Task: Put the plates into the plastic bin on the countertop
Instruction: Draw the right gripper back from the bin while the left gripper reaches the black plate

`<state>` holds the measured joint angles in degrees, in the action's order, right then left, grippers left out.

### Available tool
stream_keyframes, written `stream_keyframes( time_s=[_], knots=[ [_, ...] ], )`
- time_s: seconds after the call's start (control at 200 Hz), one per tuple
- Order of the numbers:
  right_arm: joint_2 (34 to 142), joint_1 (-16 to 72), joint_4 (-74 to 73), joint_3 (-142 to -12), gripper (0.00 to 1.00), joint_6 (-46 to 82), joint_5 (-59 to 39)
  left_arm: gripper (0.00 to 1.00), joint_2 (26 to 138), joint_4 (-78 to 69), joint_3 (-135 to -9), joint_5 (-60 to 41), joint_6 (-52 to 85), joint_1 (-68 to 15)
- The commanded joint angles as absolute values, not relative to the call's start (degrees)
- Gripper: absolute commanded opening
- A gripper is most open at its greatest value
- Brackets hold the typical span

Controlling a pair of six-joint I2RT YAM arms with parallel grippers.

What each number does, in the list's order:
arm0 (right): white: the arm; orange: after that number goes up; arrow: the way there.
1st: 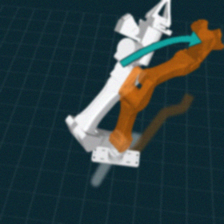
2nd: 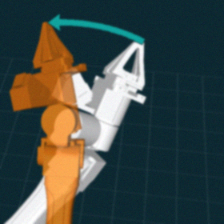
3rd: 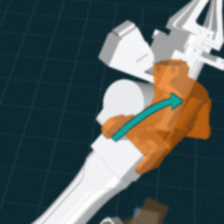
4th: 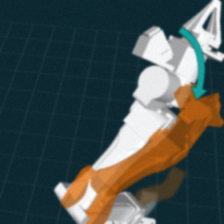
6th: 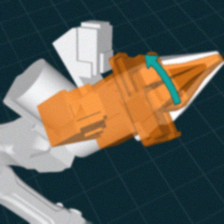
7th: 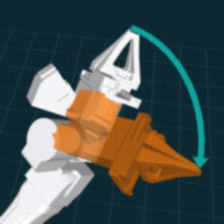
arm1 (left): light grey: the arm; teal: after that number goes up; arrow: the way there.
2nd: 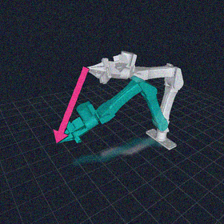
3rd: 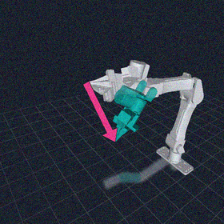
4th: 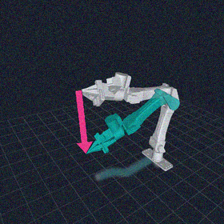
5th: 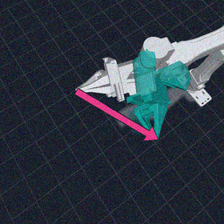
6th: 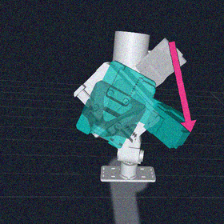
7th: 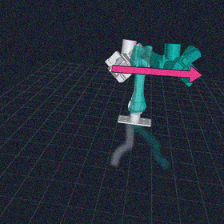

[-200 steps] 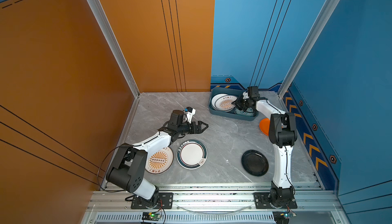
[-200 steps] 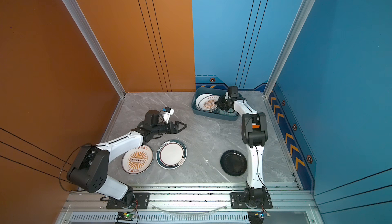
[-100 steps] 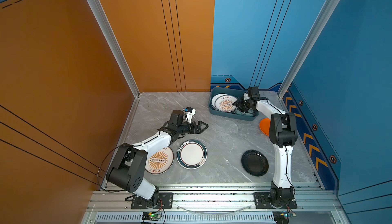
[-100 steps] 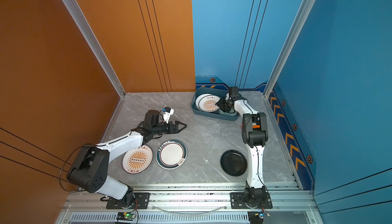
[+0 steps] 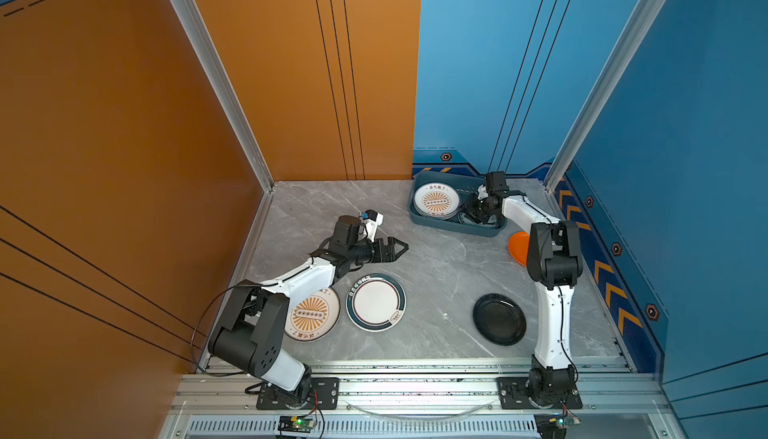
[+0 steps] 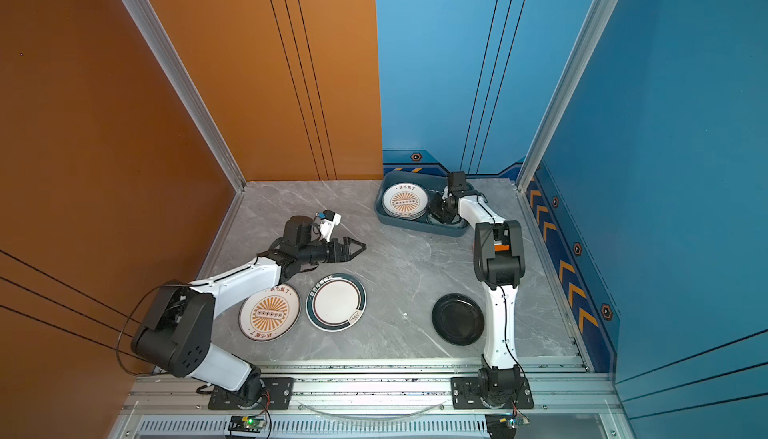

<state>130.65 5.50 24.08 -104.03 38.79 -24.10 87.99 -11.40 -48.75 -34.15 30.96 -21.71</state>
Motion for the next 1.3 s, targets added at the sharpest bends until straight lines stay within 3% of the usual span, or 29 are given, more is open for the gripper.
stream_keyframes(
  time_s=[0.0,0.26,0.521,0.776,0.966,1.292],
  knots=[
    [130.2,6.2,25.0,-105.0,0.41,39.0,-23.4,0.98,88.5,-12.0,-48.4,-35.2,30.9,-21.9],
    [126.7,6.3,16.0,-101.6,0.42,42.4,-25.8,0.98,87.7,-12.0,-49.3,-34.6,31.1,-25.5],
    [111.8,4.7,16.9,-94.8,0.43,38.4,-23.7,0.98,90.6,-12.0,-52.6,-32.5,31.1,-33.1],
    [94.9,0.7,19.6,-80.4,0.46,33.3,-22.4,1.0,98.2,-12.1,-58.3,-34.8,30.8,-42.3],
    [85.3,-3.4,17.4,-67.6,0.47,33.0,-24.8,0.94,103.7,-11.7,-61.6,-34.8,32.1,-46.3],
    [76.0,-5.5,12.7,-51.6,0.48,33.3,-24.5,0.9,111.6,-4.7,-69.4,-29.0,35.1,-52.0]
  ],
)
